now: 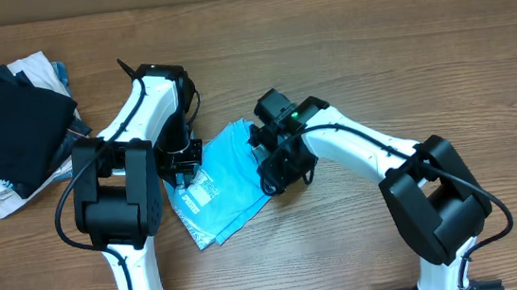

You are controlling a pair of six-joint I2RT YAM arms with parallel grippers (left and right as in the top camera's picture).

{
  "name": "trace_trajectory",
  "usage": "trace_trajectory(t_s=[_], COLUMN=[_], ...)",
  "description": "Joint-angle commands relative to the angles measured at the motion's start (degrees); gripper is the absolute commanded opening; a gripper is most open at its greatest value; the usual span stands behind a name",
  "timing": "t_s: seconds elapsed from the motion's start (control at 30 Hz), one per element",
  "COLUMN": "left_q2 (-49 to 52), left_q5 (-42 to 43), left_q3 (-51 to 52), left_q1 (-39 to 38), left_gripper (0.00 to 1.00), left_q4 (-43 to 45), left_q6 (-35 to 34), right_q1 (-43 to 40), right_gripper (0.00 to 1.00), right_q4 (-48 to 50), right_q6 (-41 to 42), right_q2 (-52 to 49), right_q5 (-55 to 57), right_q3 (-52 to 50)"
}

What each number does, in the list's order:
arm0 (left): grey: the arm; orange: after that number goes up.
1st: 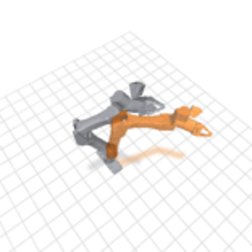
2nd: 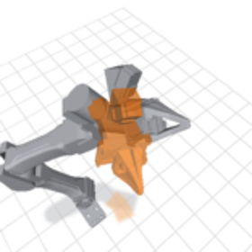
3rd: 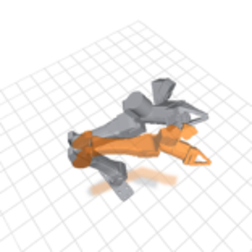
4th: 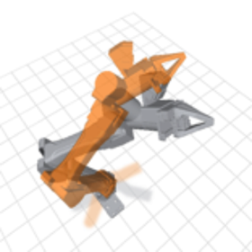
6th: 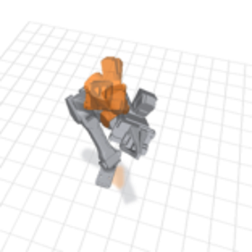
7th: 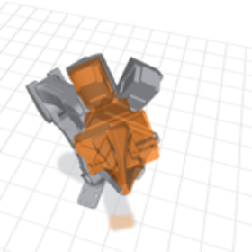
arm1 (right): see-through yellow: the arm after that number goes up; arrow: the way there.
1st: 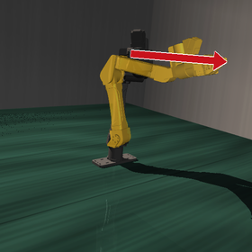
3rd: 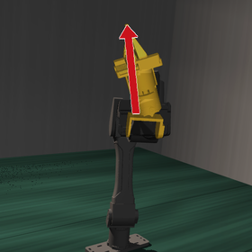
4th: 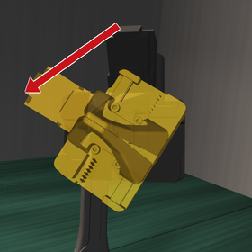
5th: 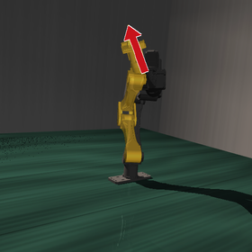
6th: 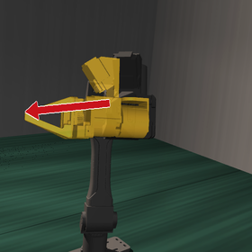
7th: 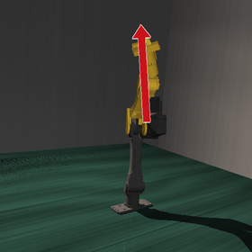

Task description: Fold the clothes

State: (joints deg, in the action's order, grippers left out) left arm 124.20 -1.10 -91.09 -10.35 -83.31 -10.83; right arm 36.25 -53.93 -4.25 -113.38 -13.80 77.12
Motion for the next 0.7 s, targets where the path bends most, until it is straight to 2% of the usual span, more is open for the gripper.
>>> trace_trajectory(t_s=[0.0, 0.07, 0.1, 0.17, 0.3, 0.33, 0.5, 0.57, 0.67], left_q2=[1.0, 1.0, 1.0, 1.0, 1.0, 1.0, 1.0, 1.0, 0.8], left_q5=[1.2, 1.2, 1.4, 2.8, 8.6, 10.1, 12.3, 14.5, 19.2], left_q3=[0.2, 0.3, 0.3, 0.6, 2.3, 3.4, 5.6, 5.6, 5.3], left_q1=[0.6, 0.6, 0.6, 0.6, 0.6, 0.5, 0.5, 0.3, 0.4], left_gripper=[0.24, 0.22, 0.2, 0.16, 0.14, 0.13, 0.13, 0.05, 0.04], left_q4=[-0.1, -1.0, -1.4, -1.9, -1.6, -1.2, 0.4, 1.3, 4.1], left_q6=[-1.0, -1.0, -1.0, -1.0, -1.0, -1.0, -1.0, -1.0, -1.0], right_q1=[1.2, 1.1, 0.9, 0.0, -2.4, -3.4, -4.7, -4.7, -4.7], right_gripper=[0.49, 0.28, 0.22, 0.16, 0.14, 0.14, 0.32, 0.35, 0.4], right_q4=[1.0, 1.7, 2.0, 3.6, 8.3, 9.7, 13.0, 13.9, 12.8], right_q6=[-0.7, -0.7, -0.7, -0.2, -0.3, -1.2, -5.3, -5.2, -4.1], right_q2=[0.1, 0.1, 0.1, 0.1, 0.1, 0.1, 0.1, 0.1, 0.1], right_q5=[4.7, 6.2, 7.5, 11.8, 17.9, 18.1, 18.3, 18.5, 18.5], right_q3=[0.1, 0.1, 0.1, 0.1, 0.1, 0.2, 0.2, 0.2, 0.8])
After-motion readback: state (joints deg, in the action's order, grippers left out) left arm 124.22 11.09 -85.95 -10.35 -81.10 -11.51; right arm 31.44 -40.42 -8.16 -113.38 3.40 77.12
